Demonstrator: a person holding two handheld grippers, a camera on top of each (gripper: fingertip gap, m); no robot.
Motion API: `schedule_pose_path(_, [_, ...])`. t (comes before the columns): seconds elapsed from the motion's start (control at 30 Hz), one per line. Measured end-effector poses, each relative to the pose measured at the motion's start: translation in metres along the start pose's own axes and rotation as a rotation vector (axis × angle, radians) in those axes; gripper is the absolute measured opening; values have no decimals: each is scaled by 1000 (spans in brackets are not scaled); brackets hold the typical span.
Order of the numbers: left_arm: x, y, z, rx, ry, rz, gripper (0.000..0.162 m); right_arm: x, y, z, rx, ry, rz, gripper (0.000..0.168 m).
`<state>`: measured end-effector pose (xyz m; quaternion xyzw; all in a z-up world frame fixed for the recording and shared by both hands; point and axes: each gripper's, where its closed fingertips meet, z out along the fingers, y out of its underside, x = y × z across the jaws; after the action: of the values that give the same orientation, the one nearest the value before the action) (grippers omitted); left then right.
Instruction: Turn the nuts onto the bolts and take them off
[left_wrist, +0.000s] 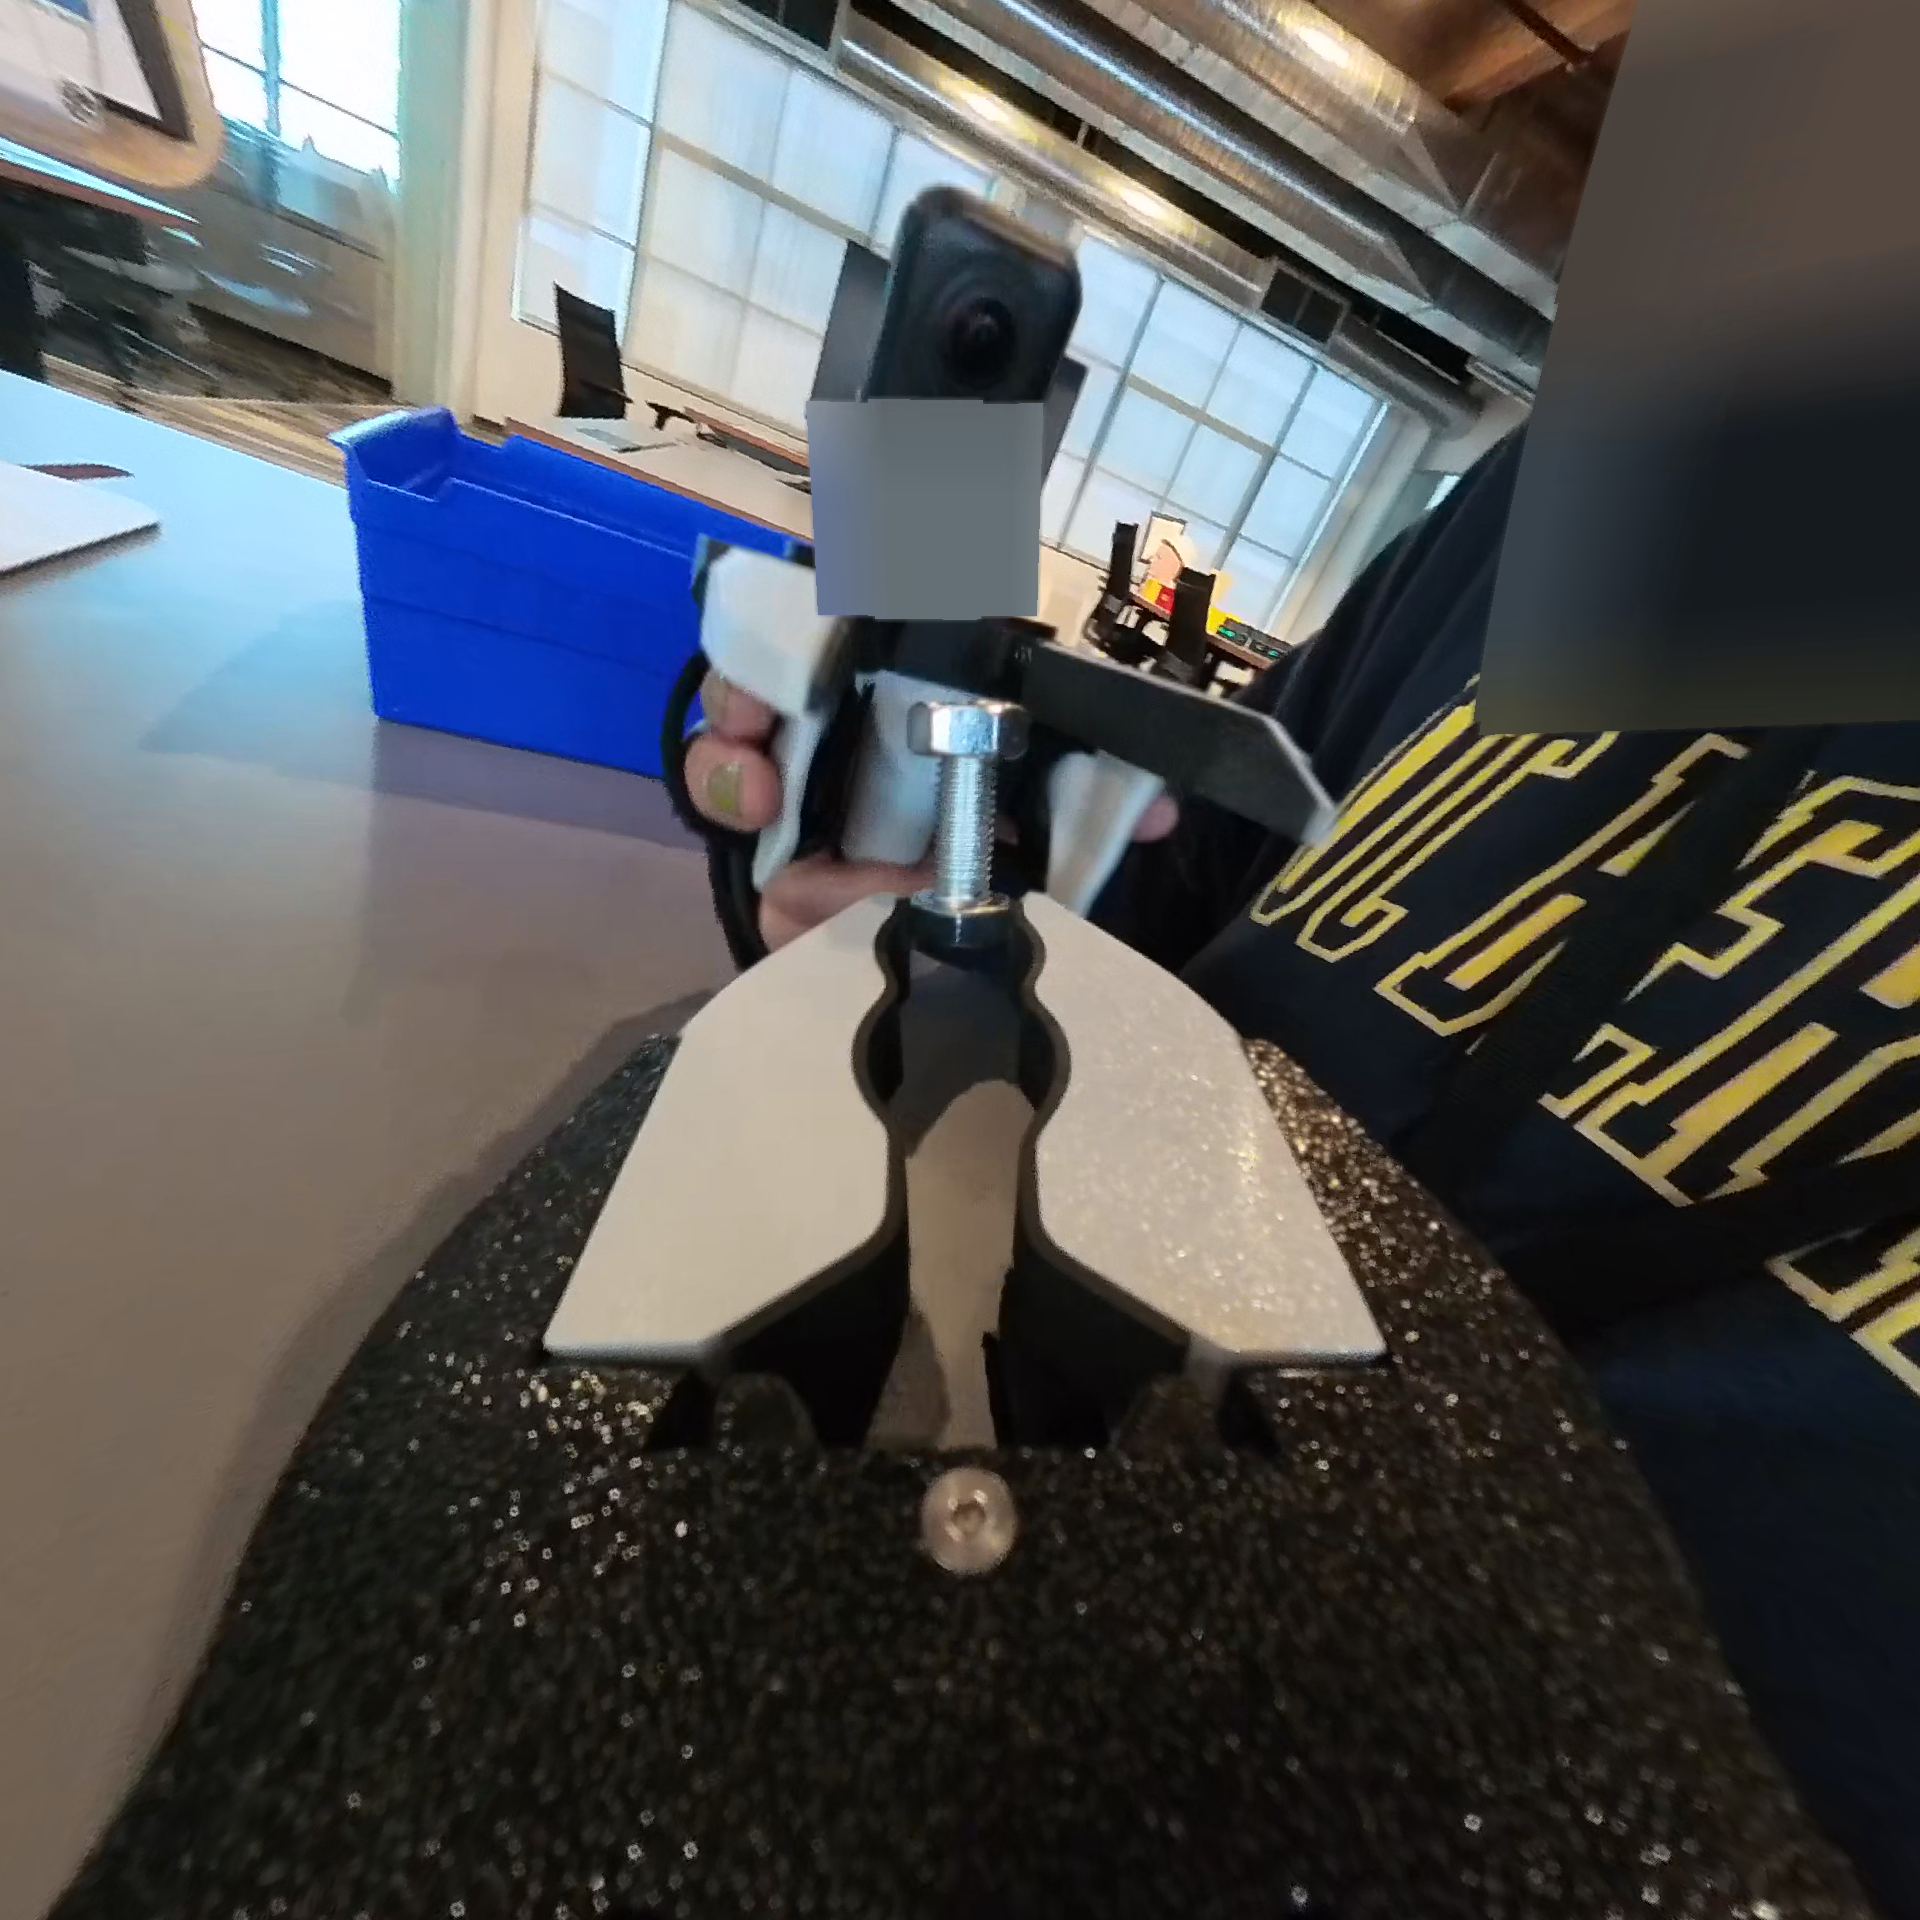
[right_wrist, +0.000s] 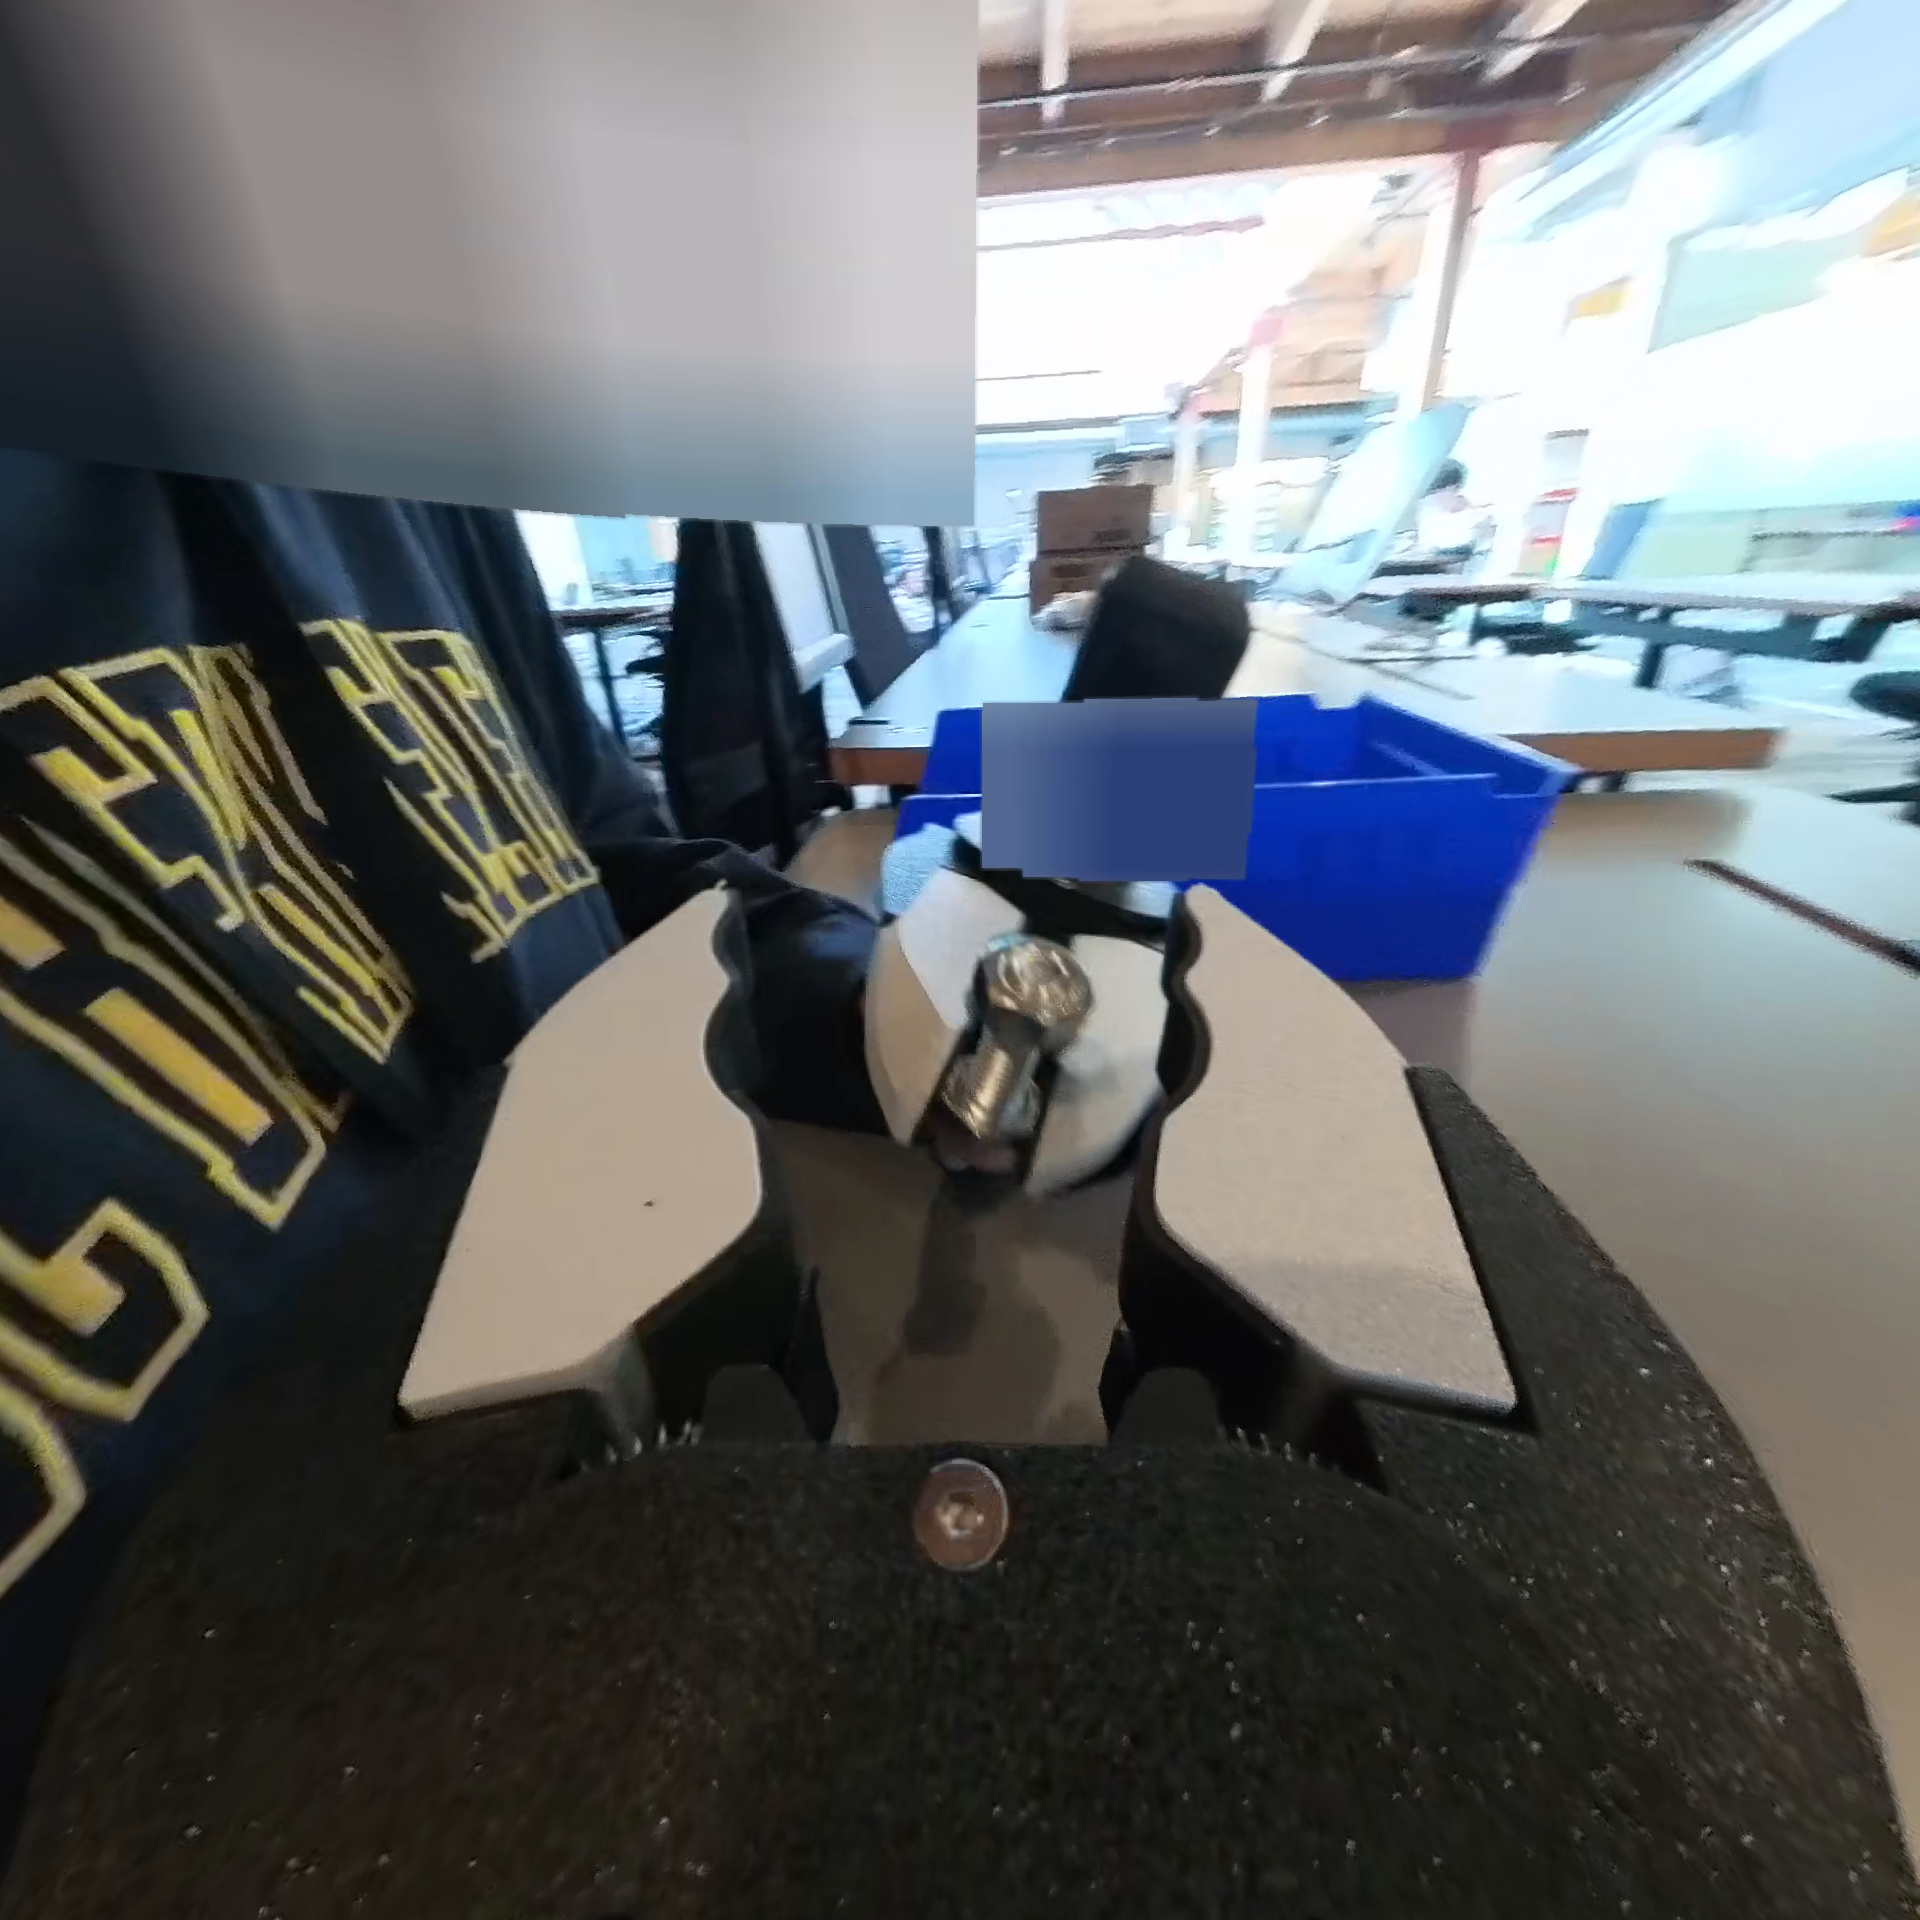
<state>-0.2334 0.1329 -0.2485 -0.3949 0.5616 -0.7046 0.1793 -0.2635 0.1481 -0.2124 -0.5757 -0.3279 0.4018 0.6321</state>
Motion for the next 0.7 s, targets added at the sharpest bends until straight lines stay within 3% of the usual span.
schedule_pose_path(0.13, [1,1,1,-2,10,-7,17,-11,3,11,6,-79,27,74])
schedule_pose_path(0.27, [0,-3,-4,13,-1,9,17,-13,5,-8,-12,-77,25,72])
schedule_pose_path(0.33, [-1,-6,-6,27,-6,10,17,-10,9,-22,-33,-84,21,61])
schedule_pose_path(0.37, [-2,-7,-7,35,-12,3,17,-18,12,-35,-36,-124,17,43])
schedule_pose_path(0.4, [-3,-8,-9,41,-11,-4,17,-15,12,-41,-31,-113,31,42])
schedule_pose_path(0.47, [-3,-8,-9,46,-4,-14,17,-3,10,-46,-3,-44,45,47])
schedule_pose_path(0.57, [-1,-3,-4,20,9,-12,17,7,3,-35,45,32,29,73])
schedule_pose_path(0.7, [1,3,1,-19,21,-16,17,-5,7,-6,25,-20,10,84])
